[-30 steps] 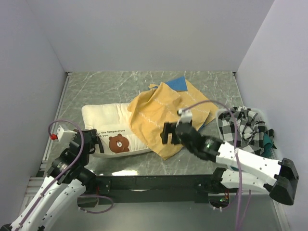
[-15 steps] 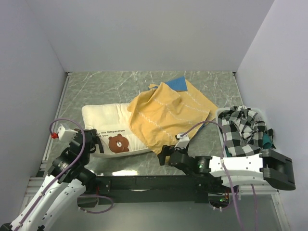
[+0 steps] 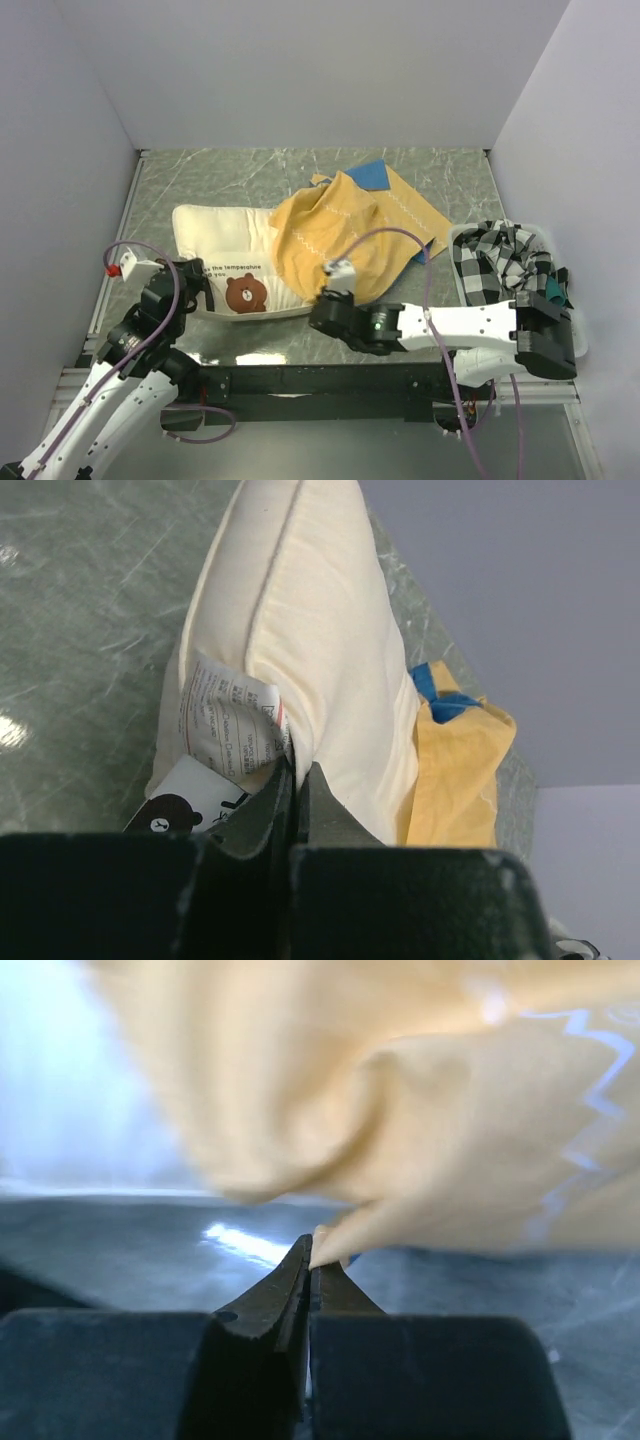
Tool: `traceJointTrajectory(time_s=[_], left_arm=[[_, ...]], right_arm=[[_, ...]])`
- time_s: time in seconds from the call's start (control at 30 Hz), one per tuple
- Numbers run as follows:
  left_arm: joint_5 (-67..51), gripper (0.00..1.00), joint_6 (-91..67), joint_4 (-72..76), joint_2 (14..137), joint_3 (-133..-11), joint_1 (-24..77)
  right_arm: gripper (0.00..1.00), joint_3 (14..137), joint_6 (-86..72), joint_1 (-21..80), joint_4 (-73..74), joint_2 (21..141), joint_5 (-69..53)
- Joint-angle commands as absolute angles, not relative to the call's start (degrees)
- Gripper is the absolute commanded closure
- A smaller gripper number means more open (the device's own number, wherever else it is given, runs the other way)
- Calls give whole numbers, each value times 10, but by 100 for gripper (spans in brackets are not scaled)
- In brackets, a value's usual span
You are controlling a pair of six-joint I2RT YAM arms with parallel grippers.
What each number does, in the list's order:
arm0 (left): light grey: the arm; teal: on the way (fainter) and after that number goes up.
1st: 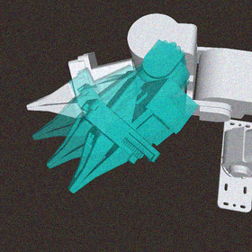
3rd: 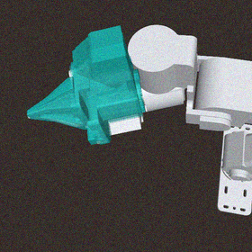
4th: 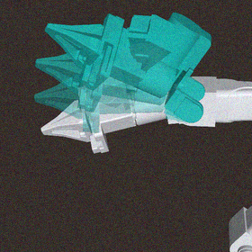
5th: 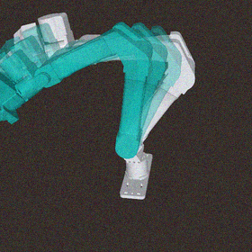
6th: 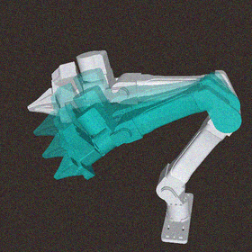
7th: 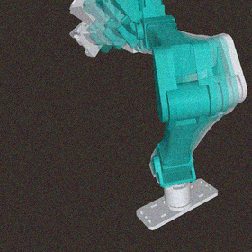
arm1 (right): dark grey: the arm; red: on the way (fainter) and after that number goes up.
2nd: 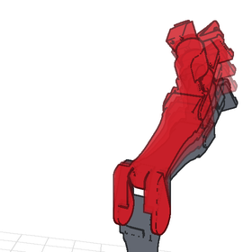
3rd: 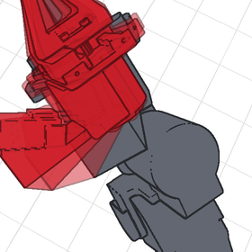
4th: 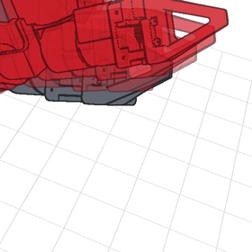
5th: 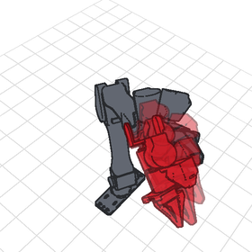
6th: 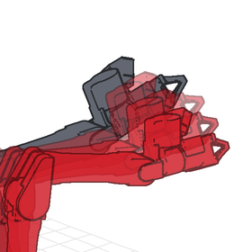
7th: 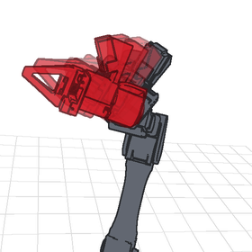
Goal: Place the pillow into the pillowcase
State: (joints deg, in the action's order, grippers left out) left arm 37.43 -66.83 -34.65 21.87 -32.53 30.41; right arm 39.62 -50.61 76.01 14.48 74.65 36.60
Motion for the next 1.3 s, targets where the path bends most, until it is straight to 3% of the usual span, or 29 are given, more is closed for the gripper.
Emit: traceJointTrajectory(time_s=[0.0,0.3,0.43,0.47,0.57,0.77,0.97,1.27], left_arm=[[340,99,-624,-217,219,-363,306],[279,99,-563,-206,299,-430,307],[260,98,-585,-291,336,-474,308],[251,94,-591,-300,344,-479,307],[220,62,-606,-314,339,-484,308],[205,26,-594,-341,345,-514,308],[243,12,-505,-357,403,-593,308],[237,9,-336,-336,585,-635,308]], right_arm=[[100,621,-354,790,198,756,311],[100,982,-172,759,336,834,301],[100,1080,-139,681,359,875,211],[100,1123,-137,662,362,900,190],[100,1203,-133,591,366,970,121],[100,1238,-155,504,333,1117,24],[100,1191,-197,477,266,1202,-25],[100,1234,-203,467,273,1217,-32]])
